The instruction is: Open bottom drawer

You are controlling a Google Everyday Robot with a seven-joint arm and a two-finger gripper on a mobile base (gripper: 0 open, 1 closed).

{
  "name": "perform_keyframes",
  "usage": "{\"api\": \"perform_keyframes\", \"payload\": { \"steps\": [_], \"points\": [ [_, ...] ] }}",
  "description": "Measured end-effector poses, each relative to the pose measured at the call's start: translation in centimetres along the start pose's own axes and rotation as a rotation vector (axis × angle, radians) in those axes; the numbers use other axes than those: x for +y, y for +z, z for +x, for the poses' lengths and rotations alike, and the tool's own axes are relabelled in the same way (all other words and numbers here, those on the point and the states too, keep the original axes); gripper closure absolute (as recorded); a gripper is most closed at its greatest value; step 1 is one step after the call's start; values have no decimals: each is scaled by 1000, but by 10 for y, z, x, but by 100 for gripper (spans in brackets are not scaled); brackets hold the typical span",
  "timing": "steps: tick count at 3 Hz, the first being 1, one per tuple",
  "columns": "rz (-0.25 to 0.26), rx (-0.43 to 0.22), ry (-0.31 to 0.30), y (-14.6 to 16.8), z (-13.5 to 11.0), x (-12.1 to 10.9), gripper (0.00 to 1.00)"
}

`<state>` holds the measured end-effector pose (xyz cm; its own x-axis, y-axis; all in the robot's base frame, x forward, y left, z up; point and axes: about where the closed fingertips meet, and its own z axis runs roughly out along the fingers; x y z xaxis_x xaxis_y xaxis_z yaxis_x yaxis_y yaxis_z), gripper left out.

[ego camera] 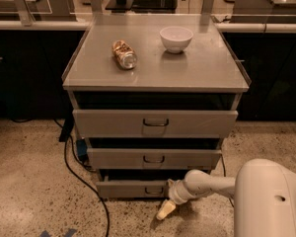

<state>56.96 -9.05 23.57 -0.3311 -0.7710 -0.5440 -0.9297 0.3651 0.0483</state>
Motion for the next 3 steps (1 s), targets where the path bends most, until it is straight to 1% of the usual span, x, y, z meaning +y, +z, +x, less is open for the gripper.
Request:
{"api": "perform_keyframes", "payload": {
  "steps": [1, 2, 3],
  "points": [
    [0, 14, 1, 14, 1, -22, 0],
    [0, 14, 1, 14, 1, -22, 0],
    [-15, 37, 12, 25, -1, -35, 0]
  ]
}}
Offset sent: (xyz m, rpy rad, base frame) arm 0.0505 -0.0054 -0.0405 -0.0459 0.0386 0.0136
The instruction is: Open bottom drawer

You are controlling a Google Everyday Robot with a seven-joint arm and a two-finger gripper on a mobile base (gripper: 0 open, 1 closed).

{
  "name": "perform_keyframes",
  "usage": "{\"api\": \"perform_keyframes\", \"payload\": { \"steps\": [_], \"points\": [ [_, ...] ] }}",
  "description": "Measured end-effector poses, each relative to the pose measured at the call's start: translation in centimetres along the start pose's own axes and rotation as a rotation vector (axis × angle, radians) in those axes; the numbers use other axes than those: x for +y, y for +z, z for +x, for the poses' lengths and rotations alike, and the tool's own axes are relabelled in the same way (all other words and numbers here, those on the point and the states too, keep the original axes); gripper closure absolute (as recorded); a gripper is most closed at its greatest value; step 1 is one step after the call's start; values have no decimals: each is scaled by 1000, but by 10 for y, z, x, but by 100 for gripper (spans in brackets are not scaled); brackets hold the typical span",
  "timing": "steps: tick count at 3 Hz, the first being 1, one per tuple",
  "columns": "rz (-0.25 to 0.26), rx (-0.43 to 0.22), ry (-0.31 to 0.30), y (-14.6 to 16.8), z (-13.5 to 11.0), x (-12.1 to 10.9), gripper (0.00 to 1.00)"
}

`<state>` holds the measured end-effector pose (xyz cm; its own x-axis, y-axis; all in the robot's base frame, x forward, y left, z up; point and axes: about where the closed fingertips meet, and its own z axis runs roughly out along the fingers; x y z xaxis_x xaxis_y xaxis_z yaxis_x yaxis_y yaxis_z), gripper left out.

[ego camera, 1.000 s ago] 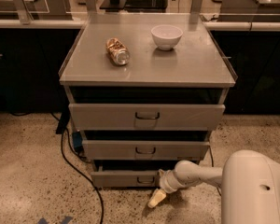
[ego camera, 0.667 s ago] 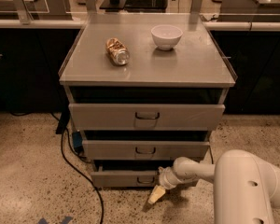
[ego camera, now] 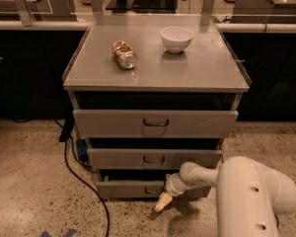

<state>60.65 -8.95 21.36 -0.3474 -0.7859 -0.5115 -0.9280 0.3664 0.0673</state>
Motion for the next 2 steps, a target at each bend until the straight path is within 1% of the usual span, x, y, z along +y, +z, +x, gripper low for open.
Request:
{"api": "perform_keyframes", "payload": {
  "steps": [1, 2],
  "points": [
    [-101, 41, 84, 32, 21, 6, 0],
    [-101, 41, 84, 32, 21, 6, 0]
  ]
}}
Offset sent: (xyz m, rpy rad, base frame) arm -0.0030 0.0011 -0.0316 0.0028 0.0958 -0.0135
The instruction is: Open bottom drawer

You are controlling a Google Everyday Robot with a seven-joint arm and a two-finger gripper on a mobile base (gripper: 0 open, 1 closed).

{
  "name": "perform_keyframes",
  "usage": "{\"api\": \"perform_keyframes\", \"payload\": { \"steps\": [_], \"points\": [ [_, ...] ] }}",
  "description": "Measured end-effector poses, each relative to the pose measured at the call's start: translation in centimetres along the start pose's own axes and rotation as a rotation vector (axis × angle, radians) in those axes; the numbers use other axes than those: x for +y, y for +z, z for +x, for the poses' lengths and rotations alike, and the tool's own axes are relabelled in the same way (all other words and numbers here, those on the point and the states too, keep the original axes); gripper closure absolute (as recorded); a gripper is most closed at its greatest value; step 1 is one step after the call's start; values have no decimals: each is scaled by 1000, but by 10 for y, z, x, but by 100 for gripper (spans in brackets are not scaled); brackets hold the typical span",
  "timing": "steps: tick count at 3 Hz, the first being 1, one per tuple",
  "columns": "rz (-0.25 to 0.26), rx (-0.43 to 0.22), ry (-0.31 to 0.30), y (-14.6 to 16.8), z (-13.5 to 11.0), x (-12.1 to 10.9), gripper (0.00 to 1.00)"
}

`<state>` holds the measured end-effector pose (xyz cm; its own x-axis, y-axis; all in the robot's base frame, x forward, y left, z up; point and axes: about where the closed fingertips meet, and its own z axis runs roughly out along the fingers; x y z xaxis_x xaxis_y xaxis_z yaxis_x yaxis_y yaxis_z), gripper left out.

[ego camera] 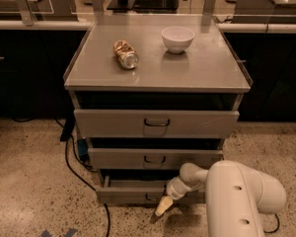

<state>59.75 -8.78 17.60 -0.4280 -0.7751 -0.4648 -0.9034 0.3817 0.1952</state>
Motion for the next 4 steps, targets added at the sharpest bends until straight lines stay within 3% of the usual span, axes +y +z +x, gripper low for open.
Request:
{"api": "perform_keyframes", "payload": {
  "steps": [1, 2, 3, 4],
  "points": [
    [-15, 19, 4, 2, 1, 7, 0],
    [-77, 38, 36, -1, 11, 40, 0],
    [-72, 37, 40, 1, 14, 43, 0],
    [-102, 33, 64, -5, 32, 69, 0]
  ]
}}
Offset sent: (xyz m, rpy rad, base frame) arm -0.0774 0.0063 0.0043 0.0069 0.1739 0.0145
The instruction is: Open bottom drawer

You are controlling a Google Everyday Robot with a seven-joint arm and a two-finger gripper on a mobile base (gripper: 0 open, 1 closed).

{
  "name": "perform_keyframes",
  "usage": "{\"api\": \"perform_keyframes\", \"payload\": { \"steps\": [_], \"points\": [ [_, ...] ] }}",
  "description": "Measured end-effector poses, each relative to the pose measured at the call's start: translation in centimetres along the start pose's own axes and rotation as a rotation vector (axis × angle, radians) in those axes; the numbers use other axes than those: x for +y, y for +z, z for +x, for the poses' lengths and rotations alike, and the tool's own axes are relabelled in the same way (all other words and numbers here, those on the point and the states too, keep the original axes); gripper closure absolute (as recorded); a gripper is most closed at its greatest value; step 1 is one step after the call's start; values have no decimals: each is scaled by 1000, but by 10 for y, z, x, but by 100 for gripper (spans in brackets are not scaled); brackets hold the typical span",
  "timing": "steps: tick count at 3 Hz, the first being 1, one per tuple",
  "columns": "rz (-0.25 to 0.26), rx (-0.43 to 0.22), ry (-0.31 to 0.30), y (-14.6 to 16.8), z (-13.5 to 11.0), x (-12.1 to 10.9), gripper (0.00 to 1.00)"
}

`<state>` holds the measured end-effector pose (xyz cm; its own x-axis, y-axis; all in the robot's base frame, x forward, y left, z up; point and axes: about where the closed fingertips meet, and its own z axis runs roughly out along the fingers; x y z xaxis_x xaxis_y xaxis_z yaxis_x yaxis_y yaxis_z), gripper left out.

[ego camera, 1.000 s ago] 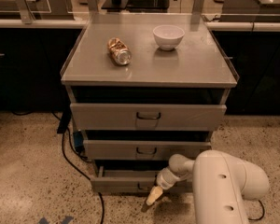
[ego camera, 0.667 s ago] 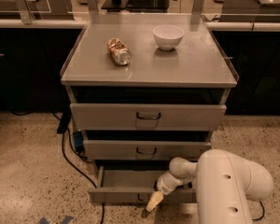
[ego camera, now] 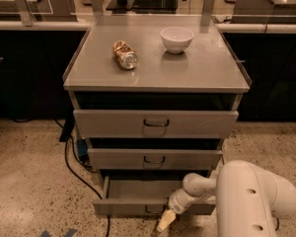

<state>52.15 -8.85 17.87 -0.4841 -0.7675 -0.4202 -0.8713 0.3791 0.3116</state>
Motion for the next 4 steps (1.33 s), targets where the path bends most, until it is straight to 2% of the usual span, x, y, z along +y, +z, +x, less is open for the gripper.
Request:
{"api": "perform_keyframes", "payload": {
  "steps": [1, 2, 3, 4],
  "points": [
    [-53, -3, 34, -9, 17, 28, 0],
    [-54, -4, 34, -9, 17, 28, 0],
    [-99, -28, 48, -8, 26, 35, 0],
    [-203, -87, 108, -14, 51, 71, 0]
  ]
}}
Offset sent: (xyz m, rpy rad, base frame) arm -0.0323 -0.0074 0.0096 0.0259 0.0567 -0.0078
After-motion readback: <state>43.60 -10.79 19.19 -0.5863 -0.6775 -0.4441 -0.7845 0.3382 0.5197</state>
